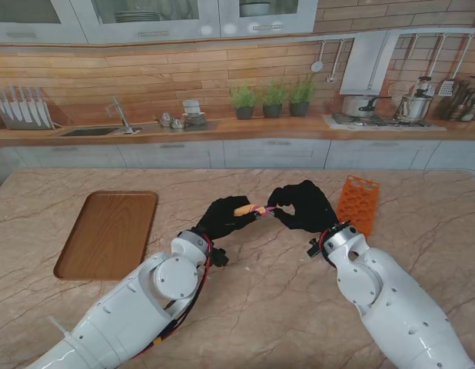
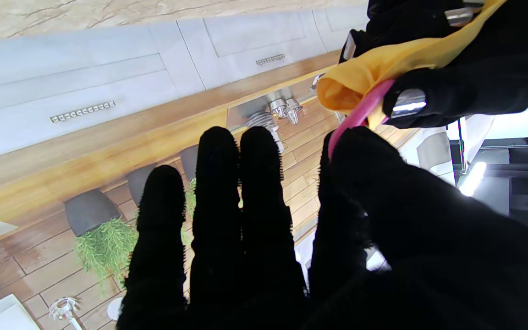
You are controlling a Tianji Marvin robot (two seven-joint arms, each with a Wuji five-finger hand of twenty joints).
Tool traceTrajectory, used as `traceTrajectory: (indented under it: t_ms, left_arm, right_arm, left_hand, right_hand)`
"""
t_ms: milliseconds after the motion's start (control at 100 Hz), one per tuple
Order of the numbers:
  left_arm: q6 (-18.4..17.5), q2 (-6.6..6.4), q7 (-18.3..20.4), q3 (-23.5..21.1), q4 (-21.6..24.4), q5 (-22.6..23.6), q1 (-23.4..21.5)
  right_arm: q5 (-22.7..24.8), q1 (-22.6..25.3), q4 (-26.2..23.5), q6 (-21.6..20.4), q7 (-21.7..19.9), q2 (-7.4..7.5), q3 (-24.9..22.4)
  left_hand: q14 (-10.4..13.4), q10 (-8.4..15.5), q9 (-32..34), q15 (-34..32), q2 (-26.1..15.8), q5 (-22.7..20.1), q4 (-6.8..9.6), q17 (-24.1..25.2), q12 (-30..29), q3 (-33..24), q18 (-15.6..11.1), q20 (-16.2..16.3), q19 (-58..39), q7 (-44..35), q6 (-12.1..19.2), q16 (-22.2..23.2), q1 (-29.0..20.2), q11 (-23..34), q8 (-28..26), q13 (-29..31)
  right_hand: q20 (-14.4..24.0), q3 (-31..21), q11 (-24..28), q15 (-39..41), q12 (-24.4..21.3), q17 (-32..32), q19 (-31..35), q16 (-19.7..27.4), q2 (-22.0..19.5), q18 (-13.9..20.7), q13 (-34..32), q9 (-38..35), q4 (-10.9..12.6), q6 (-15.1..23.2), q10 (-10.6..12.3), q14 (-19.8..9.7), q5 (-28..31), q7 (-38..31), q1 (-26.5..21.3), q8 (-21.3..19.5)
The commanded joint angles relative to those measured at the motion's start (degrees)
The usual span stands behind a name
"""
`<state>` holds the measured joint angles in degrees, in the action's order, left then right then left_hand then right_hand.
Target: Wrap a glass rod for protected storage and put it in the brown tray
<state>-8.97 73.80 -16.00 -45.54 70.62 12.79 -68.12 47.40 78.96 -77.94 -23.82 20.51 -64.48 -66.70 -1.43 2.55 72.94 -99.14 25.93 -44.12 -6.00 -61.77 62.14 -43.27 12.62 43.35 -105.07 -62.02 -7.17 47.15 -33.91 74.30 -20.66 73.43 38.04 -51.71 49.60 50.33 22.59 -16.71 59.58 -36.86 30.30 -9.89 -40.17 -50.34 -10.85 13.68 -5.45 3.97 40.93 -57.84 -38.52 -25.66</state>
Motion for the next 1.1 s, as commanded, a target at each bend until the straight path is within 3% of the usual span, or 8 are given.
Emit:
traceTrajectory:
  t_ms: [0,340,680,920,1030,1090]
  left_arm:
    - [0.0,-0.04,0.6,0.2,0.4,-0.3,-0.5]
    - [1.2,-0.2,2.2,0.6,1.2,-1.4,-0.5]
    - [1.5,-0.4,3.3,0.5,1.7,-2.2,-0.7]
    - [0.2,-0.7,4.5,0.4,1.4,-2.9,-0.5]
    - [-0.4,-0.78,4.9,0.5,1.2,-2.9,-0.3]
    - [-0.6,-0.79,4.9,0.5,1.0,-2.9,-0.3]
  right_arm:
    - [0.0,-0.4,0.0,-0.7,0.6,0.03,0.1]
    - [1.1,-1.4,1.1,-2.6,1.2,0.2,0.4]
    - [0.9,-1.0,1.4,-0.5,0.7,0.27,1.1]
    - [1.5,-0.2,1.1,1.9,-0.3,0.6,1.1]
    - [1.5,0.1,0.9,2.7,-1.0,0.7,1.2]
    - [1.6,0.2,0.9,3.0,-1.1,0.73,1.2]
  left_hand:
    - [4.5,7.4,3.9,-5.7,1.4,-0.4,2.33,-1.0,0.6,-6.3,-0.6,1.3,-14.9,0.1,1.1,0.6,-6.6,7.2,0.4,-0.5]
    - [3.8,6.8,4.0,-6.3,0.3,-0.2,1.91,-1.0,0.5,-5.9,0.1,2.4,-14.9,0.2,1.4,0.6,-6.6,7.4,0.3,-0.5]
    - [4.1,6.9,3.9,-6.6,-2.1,1.9,1.15,-1.1,0.1,-3.2,0.1,3.7,-14.9,0.5,1.6,0.3,-7.1,7.8,-0.7,-0.5]
    - [4.1,6.8,3.9,-6.8,-8.0,3.1,-1.04,-1.1,-0.1,4.3,0.1,4.6,-14.9,1.5,2.3,0.2,-7.3,7.7,-0.9,-0.5]
    - [4.2,6.5,3.9,-6.9,-11.3,2.0,-0.67,-1.1,0.0,5.8,0.0,4.9,-14.9,2.1,2.0,0.2,-5.1,7.5,-1.2,-0.5]
    - [4.2,6.4,3.9,-6.9,-12.9,1.3,0.35,-1.1,0.1,6.5,0.0,5.2,-14.9,2.8,2.2,0.1,-3.8,7.4,-1.9,-0.5]
  right_hand:
    - [-0.9,-0.3,0.8,1.0,-0.7,0.2,1.8,0.2,-3.3,0.5,-0.1,0.2,-1.7,5.2,0.3,-2.1,1.0,-3.8,-1.8,-1.2]
    - [-1.4,1.2,0.9,1.0,-0.7,0.3,2.0,0.4,-3.9,0.4,-0.1,-0.2,-1.8,9.2,0.0,-1.7,0.5,-3.6,-1.6,-2.0]
    - [-1.7,0.9,0.7,0.6,-0.7,0.7,1.9,0.6,-3.5,0.1,0.3,-0.3,-1.3,8.2,-0.4,-1.2,0.8,-3.4,-1.8,-2.0]
    - [-1.9,0.5,0.5,0.1,-0.8,0.8,1.8,0.8,-3.1,-0.1,0.3,-0.3,-1.0,7.5,-0.5,-0.8,1.1,-3.3,-1.7,-1.8]
    - [-2.0,0.4,0.4,-0.2,-0.8,0.8,1.7,1.0,-3.1,-0.2,0.5,-0.4,-1.0,7.4,-0.6,-0.8,1.1,-3.3,-1.7,-1.7]
    - [-2.0,0.3,0.4,-0.3,-0.8,0.8,1.6,1.0,-3.0,-0.2,0.5,-0.4,-0.9,7.4,-0.6,-0.8,1.1,-3.3,-1.7,-1.7]
